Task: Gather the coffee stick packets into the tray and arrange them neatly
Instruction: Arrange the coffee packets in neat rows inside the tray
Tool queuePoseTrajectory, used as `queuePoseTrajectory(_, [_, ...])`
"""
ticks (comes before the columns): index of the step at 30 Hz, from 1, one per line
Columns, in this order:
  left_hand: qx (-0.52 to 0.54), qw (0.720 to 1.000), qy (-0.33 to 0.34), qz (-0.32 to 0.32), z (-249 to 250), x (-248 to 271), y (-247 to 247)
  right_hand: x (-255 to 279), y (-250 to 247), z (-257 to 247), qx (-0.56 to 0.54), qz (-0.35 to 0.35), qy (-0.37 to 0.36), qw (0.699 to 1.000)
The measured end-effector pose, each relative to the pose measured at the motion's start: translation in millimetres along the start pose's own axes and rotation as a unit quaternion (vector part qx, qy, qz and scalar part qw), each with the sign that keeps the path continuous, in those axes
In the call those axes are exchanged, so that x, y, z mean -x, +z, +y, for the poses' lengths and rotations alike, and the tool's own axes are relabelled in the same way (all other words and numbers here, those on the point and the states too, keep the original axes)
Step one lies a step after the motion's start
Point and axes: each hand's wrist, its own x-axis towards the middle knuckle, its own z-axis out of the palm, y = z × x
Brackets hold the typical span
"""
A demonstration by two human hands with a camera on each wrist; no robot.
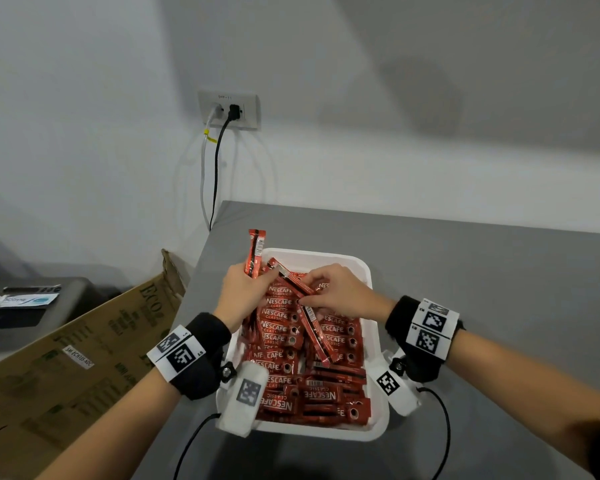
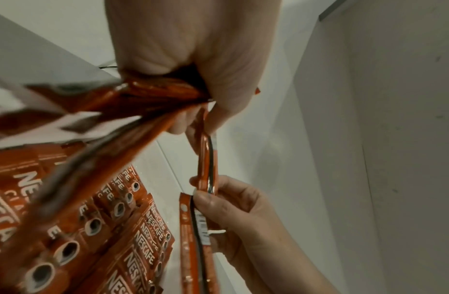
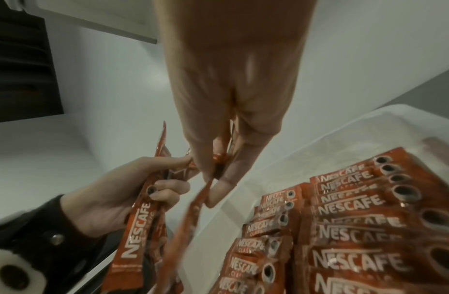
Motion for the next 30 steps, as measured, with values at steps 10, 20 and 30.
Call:
queuePoseTrajectory(10, [-0.036, 0.991, 0.022, -0.129, 15, 4, 1, -9, -13, -17, 0.07, 0.24, -0.083, 0.965])
queuePoseTrajectory(20, [-0.101, 0.992, -0.009, -0.08, 11, 0, -7, 25, 11, 15, 0.174, -0.058, 0.035, 0.982])
queuePoseTrajectory(30, [-0.084, 0.991, -0.021, -0.099, 13, 4, -2, 39, 34, 32, 0.437, -0.154, 0.025, 0.886])
